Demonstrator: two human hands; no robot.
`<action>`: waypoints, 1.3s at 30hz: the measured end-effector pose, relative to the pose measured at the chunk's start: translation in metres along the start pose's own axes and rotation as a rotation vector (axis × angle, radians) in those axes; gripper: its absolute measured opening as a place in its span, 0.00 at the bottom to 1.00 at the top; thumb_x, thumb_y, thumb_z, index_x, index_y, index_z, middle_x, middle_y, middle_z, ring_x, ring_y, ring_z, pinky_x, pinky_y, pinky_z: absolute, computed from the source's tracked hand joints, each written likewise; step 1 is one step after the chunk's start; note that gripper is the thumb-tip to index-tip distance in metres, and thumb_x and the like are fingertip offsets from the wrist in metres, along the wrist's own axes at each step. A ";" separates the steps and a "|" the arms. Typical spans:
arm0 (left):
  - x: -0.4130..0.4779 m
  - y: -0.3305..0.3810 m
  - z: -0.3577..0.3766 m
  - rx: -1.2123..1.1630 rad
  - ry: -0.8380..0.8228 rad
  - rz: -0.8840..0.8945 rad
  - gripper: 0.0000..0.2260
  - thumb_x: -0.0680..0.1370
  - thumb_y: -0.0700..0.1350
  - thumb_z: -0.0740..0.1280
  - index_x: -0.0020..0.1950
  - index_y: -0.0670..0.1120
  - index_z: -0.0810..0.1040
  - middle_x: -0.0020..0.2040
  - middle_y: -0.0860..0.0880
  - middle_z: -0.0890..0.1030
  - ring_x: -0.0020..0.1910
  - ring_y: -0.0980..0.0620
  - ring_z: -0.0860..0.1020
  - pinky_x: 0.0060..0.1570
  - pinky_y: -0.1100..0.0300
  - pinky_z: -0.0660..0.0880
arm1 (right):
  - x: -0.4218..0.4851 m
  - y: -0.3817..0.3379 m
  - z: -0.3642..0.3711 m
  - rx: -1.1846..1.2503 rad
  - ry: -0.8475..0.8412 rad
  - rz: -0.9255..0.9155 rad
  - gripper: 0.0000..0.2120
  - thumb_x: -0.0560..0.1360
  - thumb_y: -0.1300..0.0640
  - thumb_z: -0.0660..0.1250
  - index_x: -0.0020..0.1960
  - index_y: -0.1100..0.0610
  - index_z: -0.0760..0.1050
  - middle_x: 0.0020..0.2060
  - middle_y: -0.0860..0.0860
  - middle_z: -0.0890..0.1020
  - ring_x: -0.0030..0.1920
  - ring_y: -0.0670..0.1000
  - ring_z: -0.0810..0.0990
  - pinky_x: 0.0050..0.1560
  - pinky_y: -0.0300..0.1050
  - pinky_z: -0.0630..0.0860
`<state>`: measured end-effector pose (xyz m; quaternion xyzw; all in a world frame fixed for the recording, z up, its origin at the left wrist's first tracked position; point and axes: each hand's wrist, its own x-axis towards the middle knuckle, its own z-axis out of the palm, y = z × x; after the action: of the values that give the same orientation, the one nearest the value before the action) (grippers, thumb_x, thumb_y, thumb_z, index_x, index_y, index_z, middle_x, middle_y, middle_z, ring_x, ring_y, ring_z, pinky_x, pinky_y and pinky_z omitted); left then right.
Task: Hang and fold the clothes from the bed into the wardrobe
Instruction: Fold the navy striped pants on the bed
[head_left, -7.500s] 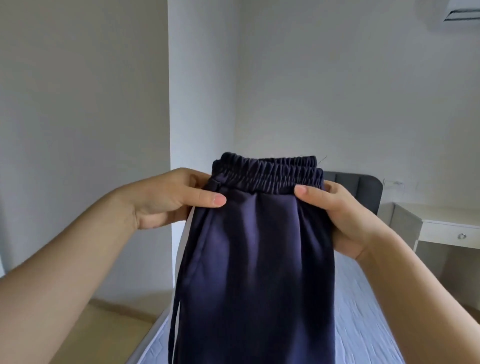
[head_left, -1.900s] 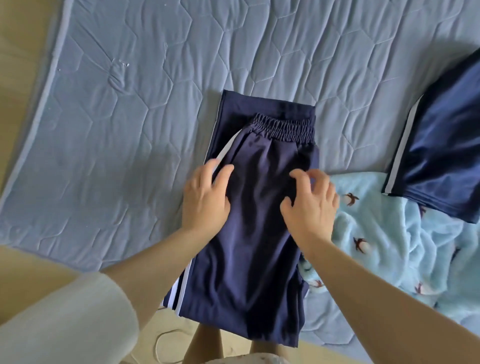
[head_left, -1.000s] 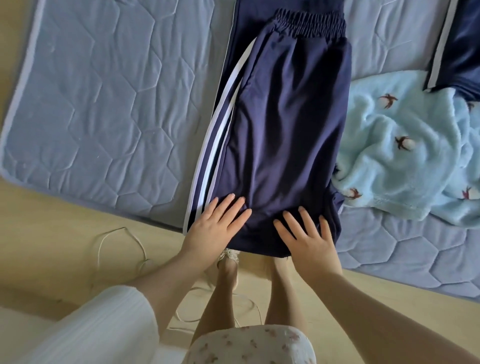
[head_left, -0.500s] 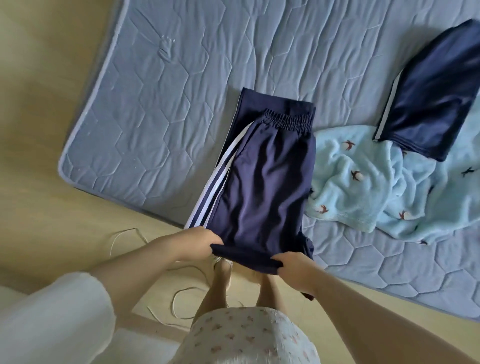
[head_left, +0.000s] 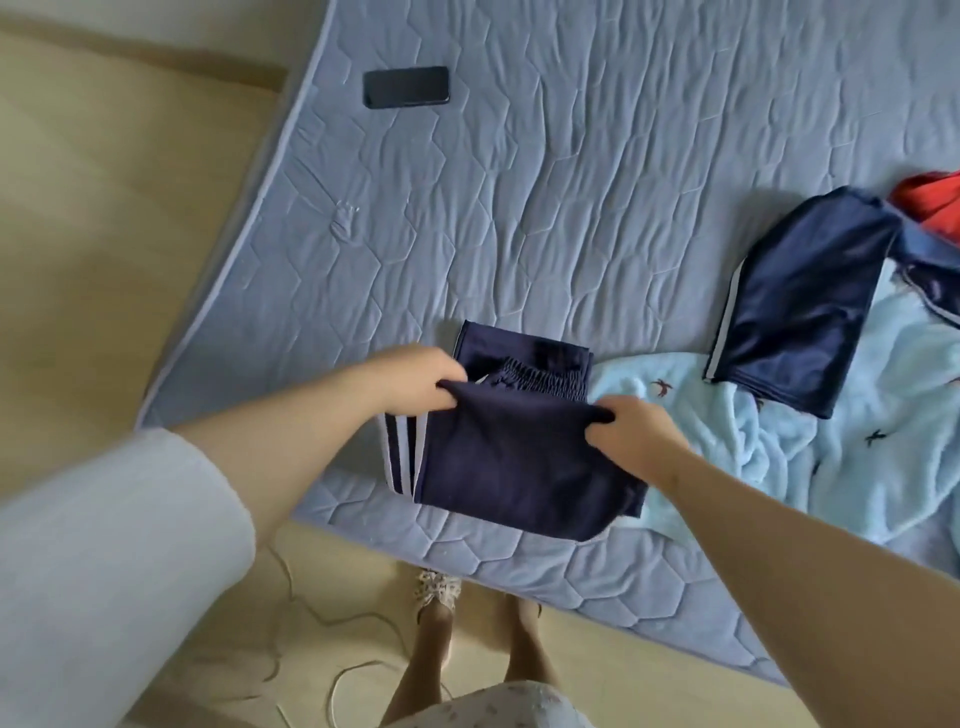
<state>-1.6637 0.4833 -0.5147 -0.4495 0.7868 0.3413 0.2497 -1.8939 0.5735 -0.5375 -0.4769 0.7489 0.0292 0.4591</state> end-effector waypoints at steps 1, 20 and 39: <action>0.012 -0.001 -0.007 0.045 0.091 -0.008 0.06 0.78 0.47 0.62 0.49 0.50 0.78 0.47 0.48 0.79 0.49 0.48 0.75 0.43 0.60 0.66 | 0.011 -0.001 -0.008 0.027 0.072 -0.019 0.05 0.71 0.58 0.61 0.38 0.51 0.72 0.35 0.50 0.75 0.45 0.58 0.76 0.44 0.46 0.72; 0.100 -0.044 0.152 -1.065 0.243 -0.684 0.35 0.68 0.52 0.75 0.68 0.46 0.63 0.60 0.52 0.72 0.56 0.52 0.72 0.57 0.58 0.68 | 0.099 0.063 0.099 0.940 0.245 0.413 0.32 0.65 0.50 0.76 0.63 0.54 0.64 0.57 0.50 0.75 0.56 0.52 0.76 0.60 0.50 0.74; 0.002 -0.057 0.148 -1.437 -0.355 -0.731 0.22 0.58 0.53 0.76 0.48 0.45 0.82 0.42 0.45 0.85 0.39 0.47 0.84 0.37 0.57 0.78 | 0.029 0.042 0.106 1.123 -0.367 0.674 0.25 0.57 0.50 0.77 0.52 0.58 0.79 0.43 0.56 0.85 0.46 0.59 0.83 0.41 0.50 0.78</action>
<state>-1.6018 0.5738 -0.6292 -0.6667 0.1296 0.7246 0.1170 -1.8581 0.6273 -0.6361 0.1062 0.6683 -0.1423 0.7224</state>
